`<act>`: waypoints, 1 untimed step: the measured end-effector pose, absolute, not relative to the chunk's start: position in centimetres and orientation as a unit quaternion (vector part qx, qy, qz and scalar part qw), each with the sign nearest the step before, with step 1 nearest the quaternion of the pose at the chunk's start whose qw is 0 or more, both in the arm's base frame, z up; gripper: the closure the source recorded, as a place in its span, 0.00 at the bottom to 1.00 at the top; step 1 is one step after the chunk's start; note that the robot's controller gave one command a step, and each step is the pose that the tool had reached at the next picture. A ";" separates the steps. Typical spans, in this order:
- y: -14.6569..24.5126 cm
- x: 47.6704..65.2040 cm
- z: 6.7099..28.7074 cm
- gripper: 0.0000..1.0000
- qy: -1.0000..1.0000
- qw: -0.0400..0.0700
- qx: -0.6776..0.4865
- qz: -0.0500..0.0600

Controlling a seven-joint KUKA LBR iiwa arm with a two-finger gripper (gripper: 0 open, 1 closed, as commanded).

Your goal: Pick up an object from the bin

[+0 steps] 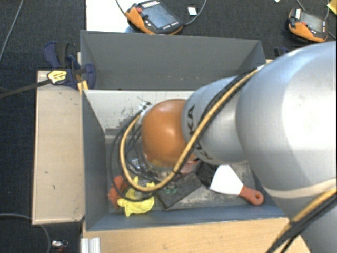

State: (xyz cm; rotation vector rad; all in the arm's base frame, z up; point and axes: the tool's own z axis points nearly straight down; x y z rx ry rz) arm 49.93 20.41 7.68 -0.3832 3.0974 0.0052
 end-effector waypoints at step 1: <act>20.4 49.8 9.1 1.00 0.992 0.009 -0.122 0.001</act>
Offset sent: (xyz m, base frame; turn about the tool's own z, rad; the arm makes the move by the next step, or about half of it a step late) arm -0.0009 -0.0003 0.0720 -0.0008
